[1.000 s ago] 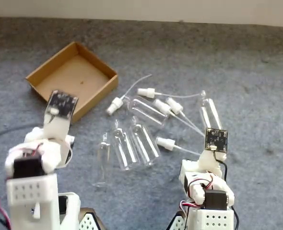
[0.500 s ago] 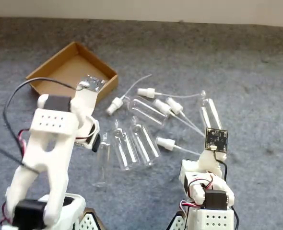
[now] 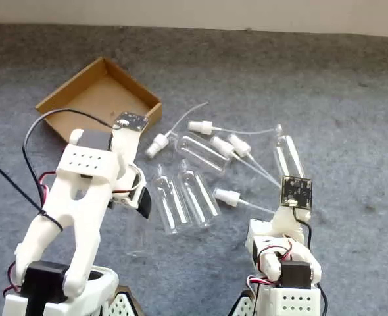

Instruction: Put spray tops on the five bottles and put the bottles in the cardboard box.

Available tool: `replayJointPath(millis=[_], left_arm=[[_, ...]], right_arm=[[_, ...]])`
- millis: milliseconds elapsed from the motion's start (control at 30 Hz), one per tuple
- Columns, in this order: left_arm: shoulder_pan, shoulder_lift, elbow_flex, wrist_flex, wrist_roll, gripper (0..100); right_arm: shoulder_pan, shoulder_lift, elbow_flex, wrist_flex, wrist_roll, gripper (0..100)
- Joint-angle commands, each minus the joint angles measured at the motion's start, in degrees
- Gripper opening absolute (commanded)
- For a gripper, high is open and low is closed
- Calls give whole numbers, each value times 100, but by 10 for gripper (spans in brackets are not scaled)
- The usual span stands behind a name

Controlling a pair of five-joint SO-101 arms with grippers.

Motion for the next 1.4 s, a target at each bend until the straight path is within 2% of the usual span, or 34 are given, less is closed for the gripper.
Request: replayJointPath(millis=[0,233,400,533,933,1133,1367], left_arm=[[119,-48,251,-571,141,261],[163,-48,875,-1389,141,261],[470,-48,1244,-1916,149,261],[681,-31,1481,-2242,431,261],[655,-22,1965,-2866,475,255],[409,-22,1947,-2892,466,132],[198,-66,1938,-2857,431,152]], right_arm=[[66,-40,963,40,-62,4],[66,-40,963,40,-62,4],[66,-40,963,40,-62,4],[66,-40,963,40,-62,4],[75,-40,963,40,-53,4],[75,-40,963,40,-53,4],[75,-40,963,40,-53,4]])
